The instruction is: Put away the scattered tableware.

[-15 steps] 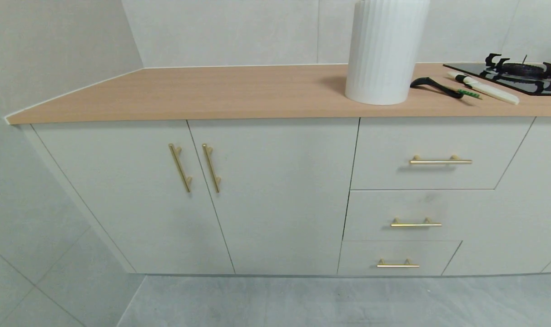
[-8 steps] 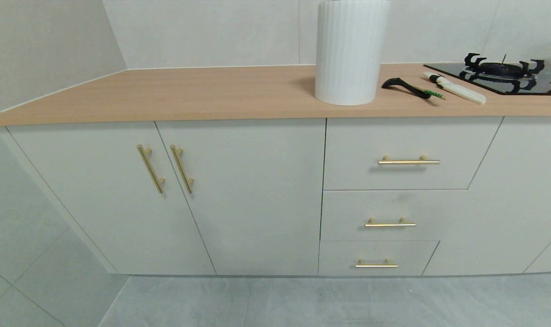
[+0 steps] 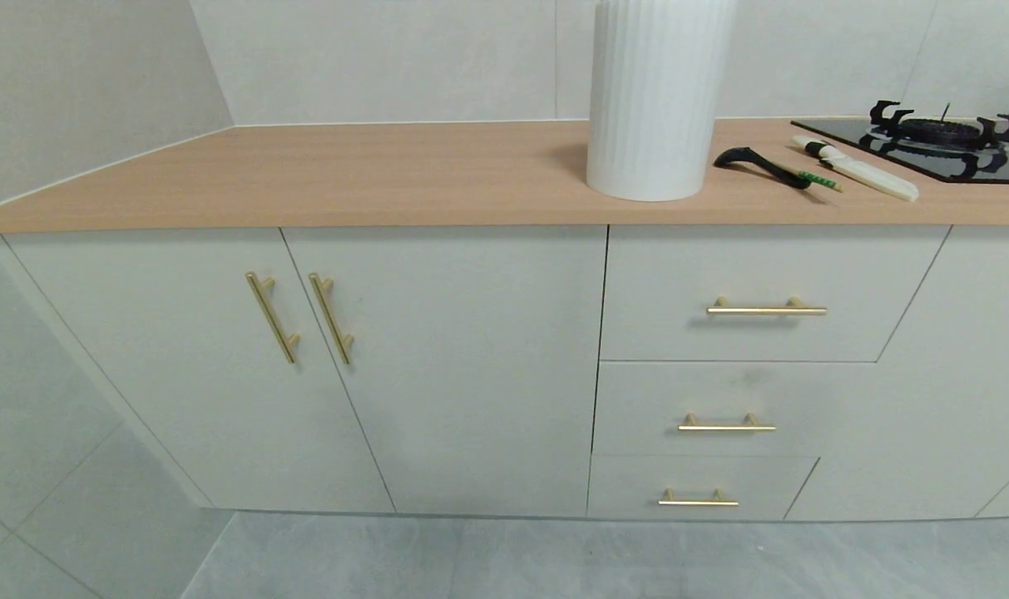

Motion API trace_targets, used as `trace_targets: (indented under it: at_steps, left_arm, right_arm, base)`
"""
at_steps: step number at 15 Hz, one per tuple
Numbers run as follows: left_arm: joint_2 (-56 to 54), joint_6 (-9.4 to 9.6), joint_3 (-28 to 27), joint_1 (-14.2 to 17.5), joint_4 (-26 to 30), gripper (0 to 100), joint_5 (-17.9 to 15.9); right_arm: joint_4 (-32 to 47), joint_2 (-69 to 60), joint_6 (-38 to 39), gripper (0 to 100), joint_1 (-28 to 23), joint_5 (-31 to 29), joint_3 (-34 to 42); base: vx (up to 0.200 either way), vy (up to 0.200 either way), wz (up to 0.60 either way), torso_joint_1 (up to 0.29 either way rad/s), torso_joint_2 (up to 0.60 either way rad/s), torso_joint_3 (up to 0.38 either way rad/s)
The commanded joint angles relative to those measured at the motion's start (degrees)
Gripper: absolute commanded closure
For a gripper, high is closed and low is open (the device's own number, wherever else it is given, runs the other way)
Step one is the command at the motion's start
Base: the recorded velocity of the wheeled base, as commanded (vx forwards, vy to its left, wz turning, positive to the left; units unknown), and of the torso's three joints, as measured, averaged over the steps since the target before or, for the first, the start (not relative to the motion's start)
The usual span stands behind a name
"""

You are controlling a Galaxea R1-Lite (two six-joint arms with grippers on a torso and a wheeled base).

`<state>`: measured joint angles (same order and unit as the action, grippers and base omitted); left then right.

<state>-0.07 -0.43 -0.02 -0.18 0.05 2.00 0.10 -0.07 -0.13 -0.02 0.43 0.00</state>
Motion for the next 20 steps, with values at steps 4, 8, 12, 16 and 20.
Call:
trace_targets:
  at_steps: [4,8,12,16,20]
  left_arm:
    - [0.07,-0.01,0.02,0.01,-0.05,0,0.02]
    - [0.07,-0.01,0.02,0.01,-0.05,0,0.02]
    - [0.07,0.08,0.02,0.01,-0.05,0,0.02]
    - [0.07,0.08,0.02,0.01,-0.05,0,0.02]
    - [0.07,0.08,0.02,0.01,-0.05,0,0.02]
  right_arm:
    - [-0.01,0.07,-0.13,0,0.02,-0.08,0.0]
    - [-0.1,0.07,-0.22,0,0.02,0.01,0.0]
    - [-0.1,0.07,-0.31,0,0.02,0.01,0.0]
    - [-0.1,0.07,-0.31,0,0.02,0.01,0.0]
    - [-0.1,0.07,-0.22,0,0.02,0.01,0.0]
  base:
    - [0.0,0.0,0.0,0.0,0.0,0.0]
    - [0.0,0.0,0.0,0.0,0.0,0.0]
    - [0.0,0.0,0.0,0.0,0.0,0.0]
    - [0.0,0.0,-0.15,0.002,0.0,0.001]
    - [0.0,0.0,0.0,0.0,0.0,0.0]
